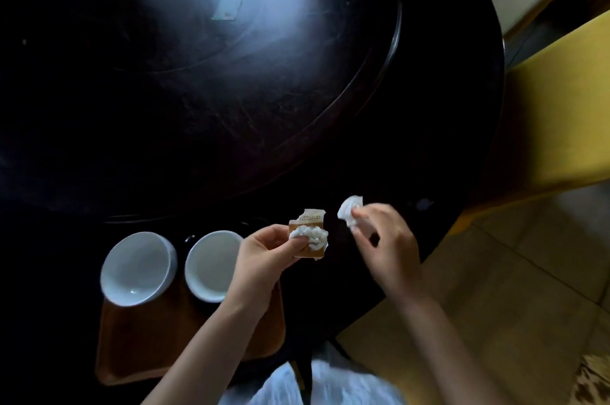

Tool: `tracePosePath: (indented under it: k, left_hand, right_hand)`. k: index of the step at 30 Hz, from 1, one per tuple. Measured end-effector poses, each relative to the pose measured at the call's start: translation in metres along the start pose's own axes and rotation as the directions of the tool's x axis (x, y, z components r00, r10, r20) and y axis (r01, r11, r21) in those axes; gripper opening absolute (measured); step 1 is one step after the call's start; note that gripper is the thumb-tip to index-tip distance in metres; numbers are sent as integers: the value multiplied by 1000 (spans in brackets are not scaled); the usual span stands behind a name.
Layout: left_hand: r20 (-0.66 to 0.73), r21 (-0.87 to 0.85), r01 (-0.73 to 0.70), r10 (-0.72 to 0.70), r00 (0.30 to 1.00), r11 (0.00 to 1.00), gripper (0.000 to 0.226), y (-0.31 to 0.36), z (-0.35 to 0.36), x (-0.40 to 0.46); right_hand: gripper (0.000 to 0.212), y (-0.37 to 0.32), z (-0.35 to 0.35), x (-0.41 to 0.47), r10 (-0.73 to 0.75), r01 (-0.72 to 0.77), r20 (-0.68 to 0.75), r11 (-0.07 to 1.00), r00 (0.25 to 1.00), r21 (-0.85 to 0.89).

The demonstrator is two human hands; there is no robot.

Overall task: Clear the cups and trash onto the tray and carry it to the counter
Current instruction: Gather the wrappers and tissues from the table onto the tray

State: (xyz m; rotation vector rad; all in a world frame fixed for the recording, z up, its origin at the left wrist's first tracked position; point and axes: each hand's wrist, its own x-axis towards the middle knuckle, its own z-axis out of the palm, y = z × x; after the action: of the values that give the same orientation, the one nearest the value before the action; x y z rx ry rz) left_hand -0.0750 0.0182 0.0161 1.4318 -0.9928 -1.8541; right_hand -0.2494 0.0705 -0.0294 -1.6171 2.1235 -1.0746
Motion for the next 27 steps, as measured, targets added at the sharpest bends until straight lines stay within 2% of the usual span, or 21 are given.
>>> tracePosePath:
  k: [2, 4, 7, 10, 12, 15, 18, 20, 23, 27]
  left_hand:
    - [-12, 95, -68, 70, 997, 993, 5, 6, -19, -15]
    - [-38, 240, -142, 155, 987, 960, 7, 7, -40, -30]
    - [-15, 450, -262, 301, 954, 854, 9, -2, -83, -50]
    - [47, 566, -376, 426, 904, 734, 12, -17, -134, -61]
    - [105, 661, -437, 501, 859, 610, 11, -29, -165, -65]
    - [252, 795, -502, 568, 783, 340, 10, -49, -211, -66]
    - [452, 805, -589, 569, 687, 71, 6, -68, -245, -59]
    - [537, 779, -626, 549, 641, -31, 13, -74, -258, -52]
    - [603, 742, -663, 532, 595, -100, 4, -82, -270, -41]
    - [650, 721, -674, 493, 578, -159, 15, -87, -280, -34]
  right_hand:
    - [22, -23, 5, -24, 12, -13, 12, 998, 1000, 61]
    - [22, -42, 14, -44, 7, -8, 25, 997, 1000, 78]
    - [19, -66, 33, -70, -23, 19, 52, 997, 998, 72]
    - [17, -87, 53, -92, -67, 64, 82, 997, 994, 38]
    - [15, -98, 66, -105, -90, 91, 117, 996, 989, -6]
    - [17, -107, 84, -123, -109, 123, 181, 990, 977, -68]
    - [21, -110, 99, -139, -125, 152, 226, 982, 966, -110]
    - [26, -113, 108, -146, -130, 165, 251, 978, 959, -126]
    - [24, -120, 124, -154, -162, 210, 256, 962, 953, -174]
    - [15, -121, 146, -163, -177, 218, 175, 942, 968, -255]
